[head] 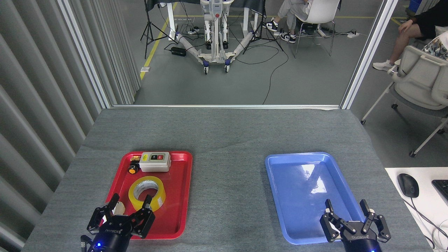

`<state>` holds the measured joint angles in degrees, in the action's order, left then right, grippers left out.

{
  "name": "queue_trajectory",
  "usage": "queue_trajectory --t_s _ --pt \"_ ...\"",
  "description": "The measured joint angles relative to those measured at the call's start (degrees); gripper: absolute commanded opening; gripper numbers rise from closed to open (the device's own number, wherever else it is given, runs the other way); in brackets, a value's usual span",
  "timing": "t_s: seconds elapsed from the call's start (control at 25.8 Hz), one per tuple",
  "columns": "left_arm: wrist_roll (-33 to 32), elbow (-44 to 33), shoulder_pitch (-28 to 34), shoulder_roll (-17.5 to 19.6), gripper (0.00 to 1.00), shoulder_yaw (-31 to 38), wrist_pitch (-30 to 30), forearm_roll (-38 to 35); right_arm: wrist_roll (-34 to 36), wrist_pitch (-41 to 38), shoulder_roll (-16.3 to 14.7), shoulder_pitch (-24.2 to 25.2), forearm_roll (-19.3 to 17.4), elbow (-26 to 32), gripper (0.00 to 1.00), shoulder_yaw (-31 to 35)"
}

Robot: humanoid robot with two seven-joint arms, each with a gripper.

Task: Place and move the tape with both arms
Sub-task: 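Move the left gripper toward the yellow tape roll in the red tray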

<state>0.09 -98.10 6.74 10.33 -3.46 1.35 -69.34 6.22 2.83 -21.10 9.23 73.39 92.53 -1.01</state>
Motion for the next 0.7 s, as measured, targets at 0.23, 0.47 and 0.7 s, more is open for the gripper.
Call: queue_trajectory --t_s 0.23,0.47,0.7 --pt "0.0 0.5 0.1 -0.2 0.99 0.0 -1.7 0.2 0.0 0.0 0.1 0.0 0.1 -0.1 1.0 0.0" --pt "0.0 1.0 -0.9 0.2 0.99 0.3 -1.7 1.1 -0.2 0.0 0.4 0.0 0.3 -0.1 1.0 0.0" --pt "0.0 1.3 -1.7 0.4 0.99 0.4 -1.3 7.0 -0.1 0.0 0.4 0.0 0.3 -0.2 1.0 0.0"
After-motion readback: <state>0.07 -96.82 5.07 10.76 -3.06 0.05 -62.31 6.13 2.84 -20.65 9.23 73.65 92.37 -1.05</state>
